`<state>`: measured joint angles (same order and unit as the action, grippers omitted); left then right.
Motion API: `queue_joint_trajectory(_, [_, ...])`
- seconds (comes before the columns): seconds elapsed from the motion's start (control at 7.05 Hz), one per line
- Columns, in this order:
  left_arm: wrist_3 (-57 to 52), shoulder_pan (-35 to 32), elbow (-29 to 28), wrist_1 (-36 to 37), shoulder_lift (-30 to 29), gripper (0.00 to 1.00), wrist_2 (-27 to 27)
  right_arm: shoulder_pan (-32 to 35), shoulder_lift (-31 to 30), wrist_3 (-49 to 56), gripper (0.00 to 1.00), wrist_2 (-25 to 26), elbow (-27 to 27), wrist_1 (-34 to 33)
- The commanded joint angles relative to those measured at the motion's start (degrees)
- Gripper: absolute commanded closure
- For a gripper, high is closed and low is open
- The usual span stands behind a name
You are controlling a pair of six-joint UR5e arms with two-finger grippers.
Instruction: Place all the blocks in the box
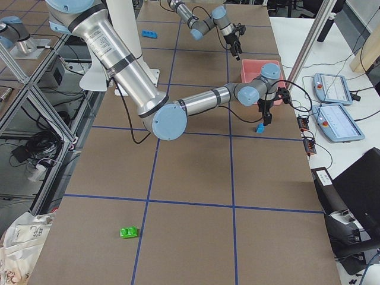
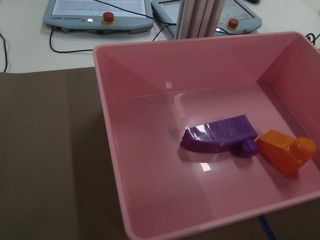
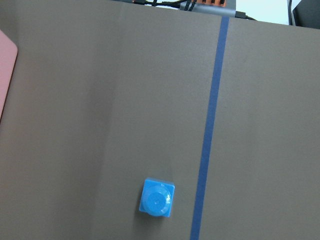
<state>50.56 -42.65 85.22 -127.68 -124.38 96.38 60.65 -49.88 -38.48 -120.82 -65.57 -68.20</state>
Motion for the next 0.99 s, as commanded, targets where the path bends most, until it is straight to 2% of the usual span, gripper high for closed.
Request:
queue_joint_trajectory(0.0, [-3.45,-1.82,8.53,-0.02,7.56,0.01,4.34,-3.77,1.10,-9.47,0.01,6.45,5.16,7.87])
queue_joint_trajectory(0.14, [-3.45,-1.82,8.56,-0.02,7.58,0.01,4.25,-5.00,1.19,-12.12,0.02,8.91,9.28,13.05])
queue_joint_trajectory(0.28, [-3.45,-1.82,8.56,-0.02,7.58,0.01,4.25,-5.89,1.19,-14.40,0.03,10.24,11.15,16.23])
queue_joint_trajectory(0.43, [-3.45,-1.82,8.56,-0.02,7.66,0.01,4.25,-7.20,1.10,-15.82,0.06,12.52,11.34,16.61])
queue_joint_trajectory(0.57, [-3.45,-1.73,8.56,-0.02,7.67,0.01,4.25,-7.56,1.02,-15.92,0.36,13.33,11.34,16.70])
queue_joint_trajectory(0.71, [-3.37,-1.73,8.56,-0.02,7.67,0.01,4.17,-7.56,0.67,-15.84,0.78,13.33,11.34,16.61])
queue_joint_trajectory(0.85, [-3.28,-1.73,8.56,-0.02,7.75,0.01,4.17,-7.56,0.40,-15.75,1.00,13.33,11.26,16.61])
